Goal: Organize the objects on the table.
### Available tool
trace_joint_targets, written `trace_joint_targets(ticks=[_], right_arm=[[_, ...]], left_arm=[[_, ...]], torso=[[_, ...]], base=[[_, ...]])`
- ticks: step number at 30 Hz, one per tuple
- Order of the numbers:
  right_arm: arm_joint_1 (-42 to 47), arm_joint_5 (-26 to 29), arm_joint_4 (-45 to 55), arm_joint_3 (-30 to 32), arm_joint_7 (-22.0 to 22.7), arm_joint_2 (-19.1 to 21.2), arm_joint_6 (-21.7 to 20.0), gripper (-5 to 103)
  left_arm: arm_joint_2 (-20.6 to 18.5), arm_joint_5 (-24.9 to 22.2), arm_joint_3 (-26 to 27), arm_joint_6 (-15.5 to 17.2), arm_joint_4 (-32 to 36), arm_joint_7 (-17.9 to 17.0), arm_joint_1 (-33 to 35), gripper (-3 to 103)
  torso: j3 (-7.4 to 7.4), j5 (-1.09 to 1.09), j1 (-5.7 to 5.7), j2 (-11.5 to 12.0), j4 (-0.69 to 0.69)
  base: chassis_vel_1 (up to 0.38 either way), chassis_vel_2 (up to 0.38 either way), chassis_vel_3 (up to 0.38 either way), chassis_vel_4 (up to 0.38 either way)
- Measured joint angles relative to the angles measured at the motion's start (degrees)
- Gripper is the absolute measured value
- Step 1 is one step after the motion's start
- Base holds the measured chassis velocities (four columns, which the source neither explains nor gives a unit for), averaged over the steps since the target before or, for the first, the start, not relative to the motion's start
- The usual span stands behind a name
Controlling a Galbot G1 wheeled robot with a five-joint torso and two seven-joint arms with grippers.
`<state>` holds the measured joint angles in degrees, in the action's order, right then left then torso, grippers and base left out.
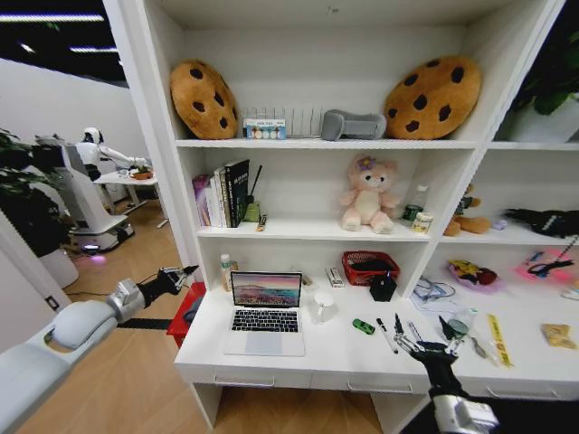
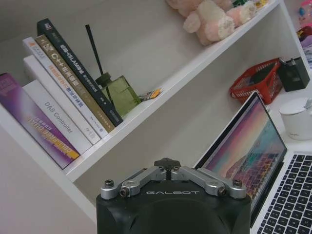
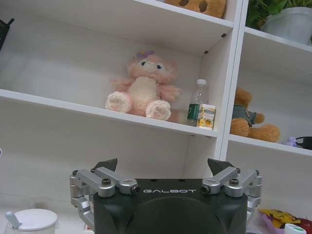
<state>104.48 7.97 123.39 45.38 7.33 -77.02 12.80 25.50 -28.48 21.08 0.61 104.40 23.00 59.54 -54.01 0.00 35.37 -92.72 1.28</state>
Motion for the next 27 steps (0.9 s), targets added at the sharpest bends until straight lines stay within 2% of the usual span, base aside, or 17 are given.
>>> trace_joint_targets(ticks=[2,3,4,5,6,7,9,10,12,16,20,27], right_arm=[[-0.1,-0.1,-0.1,-0.1,-0.1,0.0,0.0,100],[-0.4,-0.5,-0.6,-0.5,-0.2,-0.1,0.1,100],[-0.5,-0.6,-0.9,-0.6,-0.3,-0.3,0.1,100],[-0.5,-0.6,-0.9,-0.6,-0.3,-0.3,0.1,100],[-0.6,-0.8,-1.2,-0.7,-0.3,-0.4,0.2,100],[-0.6,-0.8,-1.2,-0.7,-0.3,-0.4,0.2,100],[-0.7,-1.0,-1.9,-0.7,-0.4,-0.6,0.4,100],[-0.7,-1.0,-1.9,-0.7,-0.4,-0.6,0.4,100],[-1.0,-1.1,-2.4,-0.6,-0.4,-0.6,0.6,100],[-1.2,-1.1,-2.8,-0.6,-0.4,-0.7,0.6,100],[-1.5,-1.1,-3.3,-0.5,-0.4,-0.8,0.7,100],[-1.5,-0.8,-3.5,0.0,-0.3,-0.6,0.7,100]], left_arm=[[-0.1,0.2,-1.7,-0.3,-0.6,0.5,-1.8,0],[0.0,0.8,-7.5,-0.9,-2.9,2.2,-8.1,0],[0.2,1.2,-10.4,-1.2,-4.1,3.0,-11.4,0],[0.2,1.2,-10.4,-1.2,-4.1,3.0,-11.4,0],[0.8,1.9,-14.4,-1.6,-5.9,4.2,-15.9,0],[0.8,1.9,-14.4,-1.6,-5.9,4.2,-15.9,0],[2.7,4.4,-22.6,-2.9,-9.7,6.3,-25.1,0],[2.7,4.4,-22.6,-2.9,-9.7,6.3,-25.1,0],[4.6,6.8,-27.3,-3.8,-11.8,8.0,-30.7,0],[6.4,8.7,-31.4,-4.5,-13.7,9.1,-35.3,0],[10.7,9.8,-38.7,-4.8,-17.4,9.7,-42.2,0],[14.8,10.4,-43.8,-5.2,-20.9,9.9,-46.6,0]], torso=[[0.00,0.01,0.00,0.0,0.00],[0.00,0.00,0.00,0.0,0.01],[0.00,0.00,0.00,0.0,0.02],[0.00,0.00,0.00,0.0,0.02],[0.00,0.01,0.00,0.0,0.01],[0.00,0.01,0.00,0.0,0.01],[0.00,0.00,0.00,0.0,0.02],[0.00,0.00,0.00,0.0,0.02],[0.00,0.01,0.00,0.0,0.02],[0.00,0.01,0.01,0.0,0.03],[0.00,0.02,0.01,0.0,0.02],[0.00,0.00,0.01,0.0,0.01]], base=[[0.000,0.000,0.000,0.000],[0.000,0.000,0.000,0.000],[0.000,0.000,0.000,0.000],[0.000,0.000,0.000,0.000],[0.000,0.000,0.000,0.000],[0.000,0.000,0.000,0.000],[0.000,0.000,0.000,0.000],[0.000,0.000,0.000,0.000],[0.000,0.000,0.000,0.000],[0.000,0.000,0.000,0.000],[0.000,0.000,0.000,0.000],[0.000,0.000,0.000,0.000]])
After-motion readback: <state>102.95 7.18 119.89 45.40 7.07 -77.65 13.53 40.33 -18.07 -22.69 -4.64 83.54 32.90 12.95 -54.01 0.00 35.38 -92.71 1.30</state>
